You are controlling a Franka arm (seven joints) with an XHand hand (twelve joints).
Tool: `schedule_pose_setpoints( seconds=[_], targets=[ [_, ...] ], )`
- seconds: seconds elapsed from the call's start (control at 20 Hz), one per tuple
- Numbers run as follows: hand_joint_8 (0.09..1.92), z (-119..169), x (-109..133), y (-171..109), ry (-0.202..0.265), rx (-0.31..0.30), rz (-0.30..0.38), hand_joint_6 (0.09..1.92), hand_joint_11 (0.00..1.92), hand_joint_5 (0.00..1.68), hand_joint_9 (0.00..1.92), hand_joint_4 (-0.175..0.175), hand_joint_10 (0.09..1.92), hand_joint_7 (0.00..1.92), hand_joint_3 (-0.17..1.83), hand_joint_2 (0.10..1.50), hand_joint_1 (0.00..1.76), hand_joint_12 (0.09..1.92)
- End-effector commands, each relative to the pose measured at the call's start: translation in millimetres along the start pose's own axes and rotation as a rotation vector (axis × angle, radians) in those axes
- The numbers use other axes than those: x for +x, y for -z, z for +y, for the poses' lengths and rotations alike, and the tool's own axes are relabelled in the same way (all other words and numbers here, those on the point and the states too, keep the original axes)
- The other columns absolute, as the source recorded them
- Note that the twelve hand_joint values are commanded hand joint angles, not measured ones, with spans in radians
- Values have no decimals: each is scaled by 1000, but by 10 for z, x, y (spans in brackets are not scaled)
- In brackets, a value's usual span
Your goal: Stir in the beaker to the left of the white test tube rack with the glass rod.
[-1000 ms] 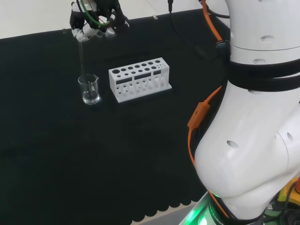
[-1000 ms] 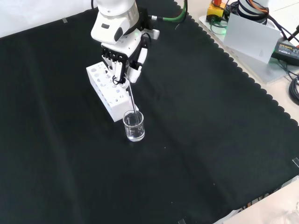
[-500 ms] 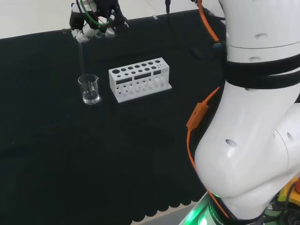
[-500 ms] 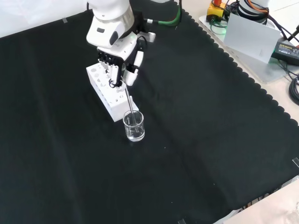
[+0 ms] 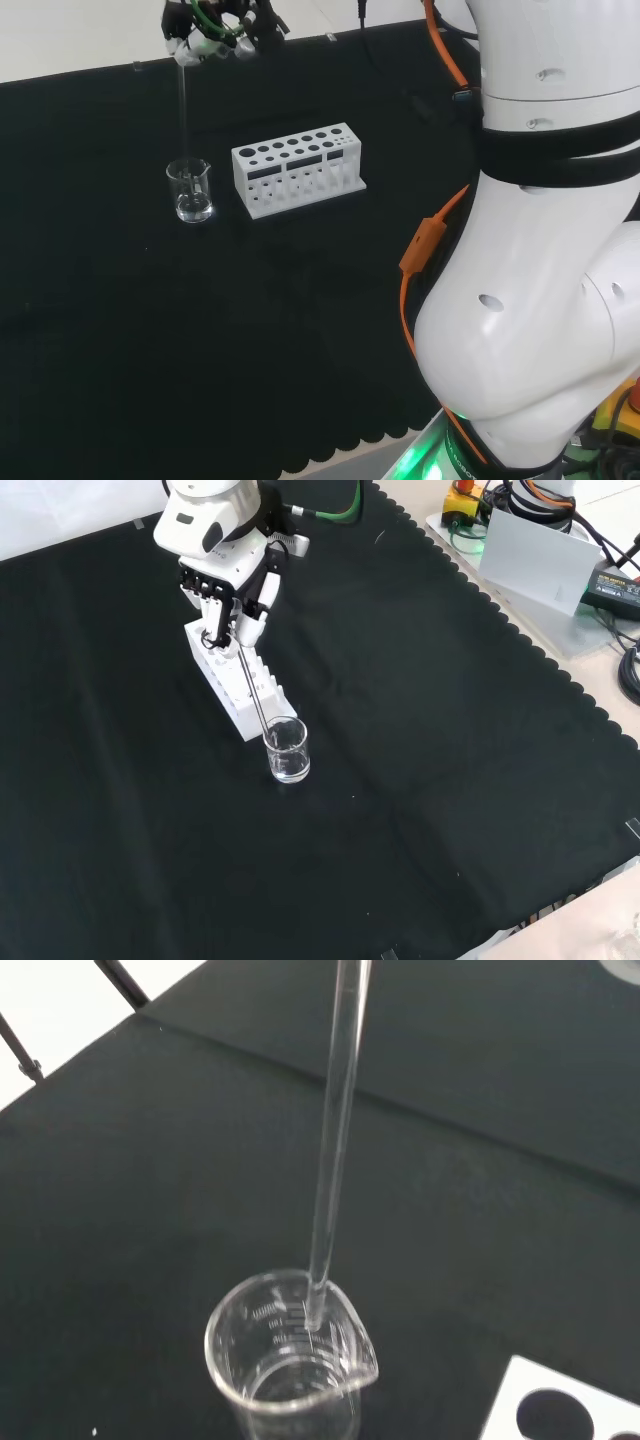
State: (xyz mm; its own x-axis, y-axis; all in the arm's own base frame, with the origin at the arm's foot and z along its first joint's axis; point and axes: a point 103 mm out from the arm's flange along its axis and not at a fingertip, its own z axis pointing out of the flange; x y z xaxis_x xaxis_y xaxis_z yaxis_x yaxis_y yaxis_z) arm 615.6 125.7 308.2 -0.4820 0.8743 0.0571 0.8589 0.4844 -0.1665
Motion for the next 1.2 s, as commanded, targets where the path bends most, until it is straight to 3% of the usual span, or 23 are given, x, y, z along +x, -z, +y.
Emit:
schedule_pose_setpoints(
  seconds=[0.05, 0.6, 1.05, 1.15, 1.2],
  targets=[
    [730, -412, -64, -260, -24, 20, 30, 887, 1696, 1087, 1748, -175, 565, 1557, -175, 1149, 1184, 922],
    [729, -285, 356, -248, 24, 44, 15, 886, 1696, 1087, 1749, -175, 564, 1557, -175, 1149, 1184, 922],
    [729, -159, 464, -121, 68, -13, 31, 886, 1696, 1087, 1749, -175, 563, 1557, -175, 1149, 1184, 922],
    [729, -204, 441, -104, 34, -11, 5, 886, 1696, 1088, 1749, -175, 563, 1557, -175, 1149, 1184, 921],
    [728, -248, 451, -68, 62, -17, 20, 886, 1696, 1088, 1749, -175, 563, 1557, -175, 1149, 1184, 921]
  ],
)
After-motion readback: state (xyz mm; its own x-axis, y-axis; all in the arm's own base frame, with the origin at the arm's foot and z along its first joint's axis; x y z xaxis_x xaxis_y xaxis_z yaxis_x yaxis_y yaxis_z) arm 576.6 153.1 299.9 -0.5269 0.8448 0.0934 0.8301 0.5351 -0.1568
